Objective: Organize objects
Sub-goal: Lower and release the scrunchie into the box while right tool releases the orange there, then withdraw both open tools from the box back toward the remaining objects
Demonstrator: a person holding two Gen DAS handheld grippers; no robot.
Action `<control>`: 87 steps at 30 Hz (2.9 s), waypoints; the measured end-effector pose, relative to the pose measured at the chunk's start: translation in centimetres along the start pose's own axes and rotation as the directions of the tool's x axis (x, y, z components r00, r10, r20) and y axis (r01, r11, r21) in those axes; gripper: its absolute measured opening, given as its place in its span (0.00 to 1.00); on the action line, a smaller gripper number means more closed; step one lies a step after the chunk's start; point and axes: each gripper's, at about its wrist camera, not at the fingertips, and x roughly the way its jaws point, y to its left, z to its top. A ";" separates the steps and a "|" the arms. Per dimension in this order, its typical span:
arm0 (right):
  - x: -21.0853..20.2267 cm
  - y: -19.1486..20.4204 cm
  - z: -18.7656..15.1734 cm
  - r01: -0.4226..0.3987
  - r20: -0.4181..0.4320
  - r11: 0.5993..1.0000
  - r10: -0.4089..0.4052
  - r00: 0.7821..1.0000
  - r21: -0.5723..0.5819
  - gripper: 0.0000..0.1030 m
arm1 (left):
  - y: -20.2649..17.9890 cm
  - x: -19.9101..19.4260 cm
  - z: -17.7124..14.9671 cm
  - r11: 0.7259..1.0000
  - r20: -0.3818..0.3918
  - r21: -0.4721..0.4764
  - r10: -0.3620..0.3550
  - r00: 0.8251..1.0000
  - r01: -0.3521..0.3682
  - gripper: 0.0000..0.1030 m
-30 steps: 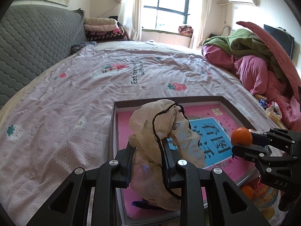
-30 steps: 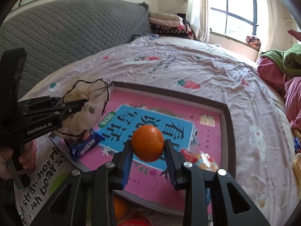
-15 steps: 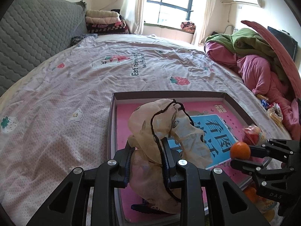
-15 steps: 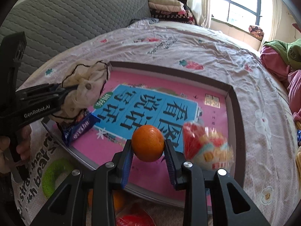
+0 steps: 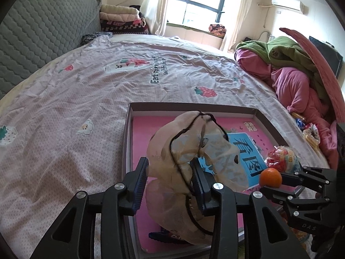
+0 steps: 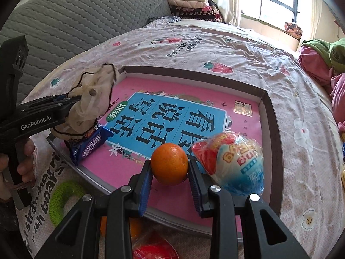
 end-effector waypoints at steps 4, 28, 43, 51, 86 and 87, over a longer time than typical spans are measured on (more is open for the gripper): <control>0.0 0.0 0.0 -0.002 -0.005 1.000 0.002 1.000 -0.001 0.33 | 0.1 0.0 0.1 1.000 -0.004 -0.006 0.002 1.000 -0.002 0.40; -1.4 0.4 0.4 -0.029 0.028 1.000 0.029 0.999 0.004 0.33 | 1.2 -0.7 0.9 0.997 -0.095 -0.065 0.038 0.995 -0.044 0.54; -1.8 0.5 0.4 -0.027 0.040 1.000 0.027 0.999 0.005 0.33 | 0.7 -2.7 1.7 0.997 -0.038 -0.077 0.001 0.999 -0.004 0.54; -1.9 0.7 0.3 -0.027 0.042 1.000 0.027 0.999 0.004 0.33 | 0.3 -3.5 2.0 0.998 -0.015 -0.066 0.007 1.000 -0.008 0.54; -5.8 0.0 0.9 -0.046 0.162 0.998 0.040 0.986 0.034 0.34 | -4.7 -8.4 -0.4 0.998 0.080 0.054 0.035 0.996 -0.040 0.61; -5.9 0.0 0.8 -0.045 0.165 0.998 0.039 0.985 0.035 0.35 | -4.7 -8.8 -0.5 0.998 0.091 0.042 0.035 0.995 -0.039 0.62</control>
